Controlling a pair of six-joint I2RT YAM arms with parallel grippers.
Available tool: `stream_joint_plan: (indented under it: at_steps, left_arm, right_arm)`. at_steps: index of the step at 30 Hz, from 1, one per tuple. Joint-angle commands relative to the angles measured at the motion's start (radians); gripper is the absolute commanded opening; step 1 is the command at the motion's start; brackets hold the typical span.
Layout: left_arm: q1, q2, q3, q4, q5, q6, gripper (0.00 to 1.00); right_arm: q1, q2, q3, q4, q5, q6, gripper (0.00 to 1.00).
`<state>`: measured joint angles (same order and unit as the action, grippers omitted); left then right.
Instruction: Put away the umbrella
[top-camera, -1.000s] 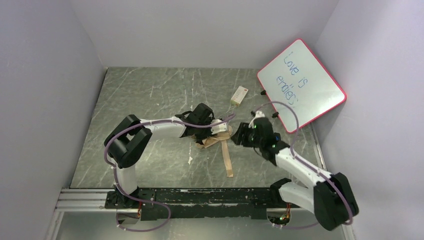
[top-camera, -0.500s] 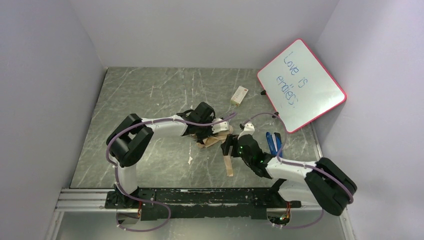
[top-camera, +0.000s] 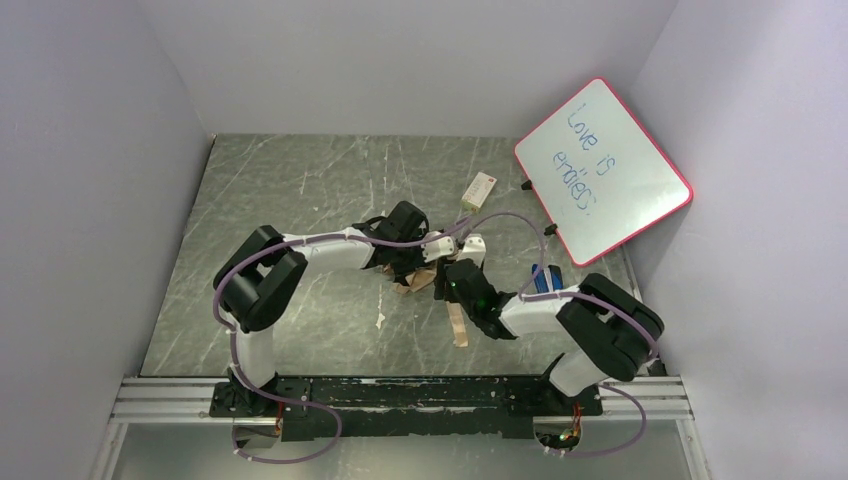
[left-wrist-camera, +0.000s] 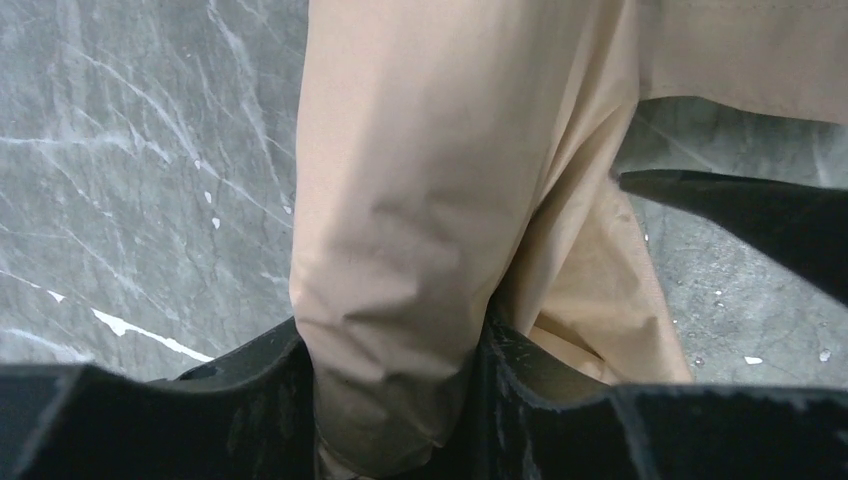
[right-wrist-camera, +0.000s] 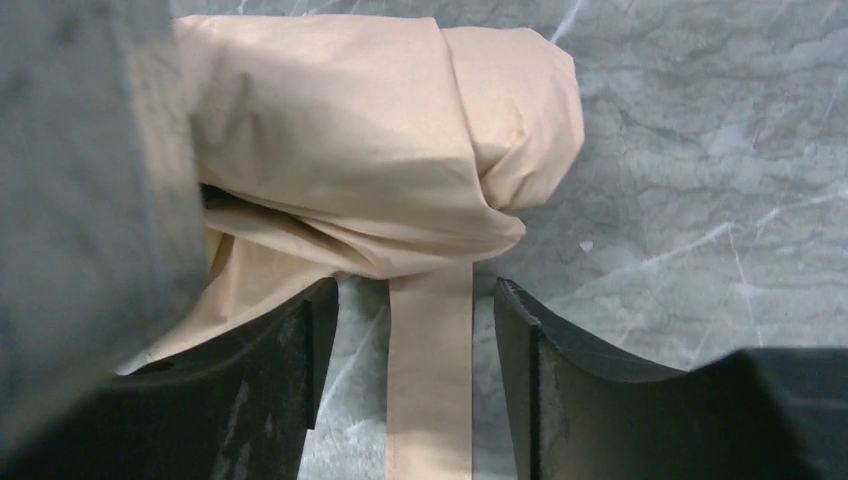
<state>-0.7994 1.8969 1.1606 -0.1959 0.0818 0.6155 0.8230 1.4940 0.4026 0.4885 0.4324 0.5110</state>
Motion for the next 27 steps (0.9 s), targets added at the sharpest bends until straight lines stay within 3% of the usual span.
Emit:
stream_joint_plan:
  at_steps: [1, 6, 10, 27]
  left_arm:
    - [-0.020, 0.038, -0.005, -0.069, 0.012, 0.031, 0.05]
    - [-0.020, 0.039, -0.003, -0.065, 0.018, 0.016, 0.05]
    - [-0.017, 0.036, 0.003, -0.055, 0.027, -0.009, 0.05]
    - [0.041, -0.025, 0.042, 0.011, 0.100, -0.134, 0.05]
  right_arm:
    - [0.005, 0.079, 0.043, -0.067, 0.069, 0.022, 0.56]
    - [0.008, 0.107, 0.066, -0.108, 0.056, 0.043, 0.32]
    - [0.010, 0.109, 0.083, -0.160, 0.029, 0.065, 0.00]
    - [0.178, 0.077, 0.088, -0.275, 0.011, 0.110, 0.00]
